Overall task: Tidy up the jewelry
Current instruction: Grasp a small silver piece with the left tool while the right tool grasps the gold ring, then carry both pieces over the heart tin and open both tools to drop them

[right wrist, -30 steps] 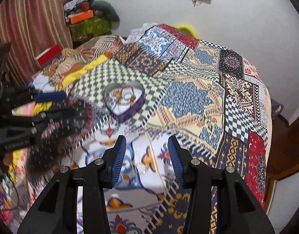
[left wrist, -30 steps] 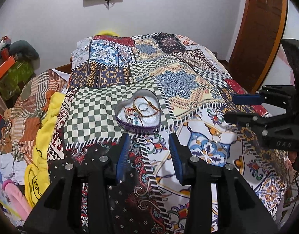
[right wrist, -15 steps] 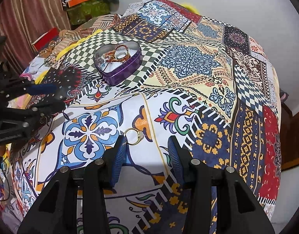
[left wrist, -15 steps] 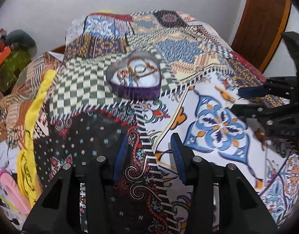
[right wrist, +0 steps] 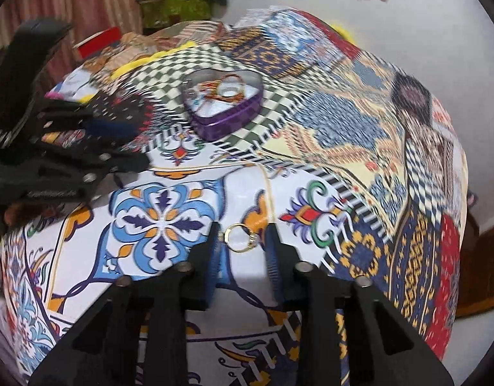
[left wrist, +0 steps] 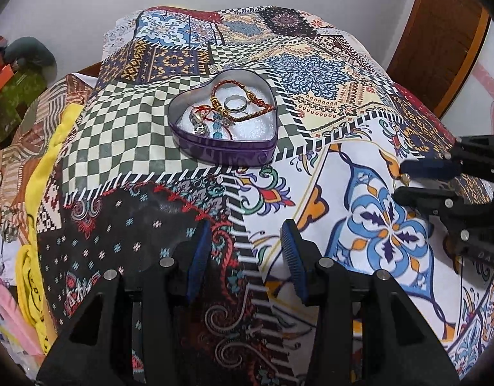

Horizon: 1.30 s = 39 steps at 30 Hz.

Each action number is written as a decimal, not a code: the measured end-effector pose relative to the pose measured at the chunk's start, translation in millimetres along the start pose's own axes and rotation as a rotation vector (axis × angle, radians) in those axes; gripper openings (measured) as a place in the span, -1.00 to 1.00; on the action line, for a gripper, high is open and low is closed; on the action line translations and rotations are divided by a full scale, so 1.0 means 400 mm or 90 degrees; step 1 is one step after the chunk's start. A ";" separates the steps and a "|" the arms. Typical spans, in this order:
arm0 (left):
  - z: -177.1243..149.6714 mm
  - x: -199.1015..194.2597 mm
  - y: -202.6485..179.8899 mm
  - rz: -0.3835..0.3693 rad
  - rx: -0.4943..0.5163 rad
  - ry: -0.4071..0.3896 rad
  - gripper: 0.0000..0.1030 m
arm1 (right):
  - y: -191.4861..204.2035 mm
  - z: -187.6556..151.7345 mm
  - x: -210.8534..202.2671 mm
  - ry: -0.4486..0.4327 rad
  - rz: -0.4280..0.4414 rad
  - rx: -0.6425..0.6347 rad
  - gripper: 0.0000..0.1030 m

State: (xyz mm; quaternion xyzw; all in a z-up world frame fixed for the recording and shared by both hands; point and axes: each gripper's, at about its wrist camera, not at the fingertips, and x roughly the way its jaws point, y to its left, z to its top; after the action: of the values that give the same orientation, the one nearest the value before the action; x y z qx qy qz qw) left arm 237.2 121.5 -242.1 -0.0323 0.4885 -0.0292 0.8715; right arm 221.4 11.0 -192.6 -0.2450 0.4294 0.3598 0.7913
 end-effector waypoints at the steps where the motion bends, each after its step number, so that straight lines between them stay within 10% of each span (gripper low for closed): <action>1: 0.003 0.004 0.000 -0.001 0.000 0.000 -0.14 | 0.008 0.002 0.001 -0.002 -0.010 -0.012 -0.62; 39: 0.082 0.088 -0.032 -0.034 0.002 0.013 -0.84 | -0.106 0.026 -0.041 -0.057 0.041 0.137 -0.62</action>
State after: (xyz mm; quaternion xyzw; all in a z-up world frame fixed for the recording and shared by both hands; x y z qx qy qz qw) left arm 283.3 106.6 -253.8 -0.0438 0.4960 -0.0537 0.8655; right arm 253.5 -14.2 -169.9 -0.1284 0.4373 0.3477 0.8193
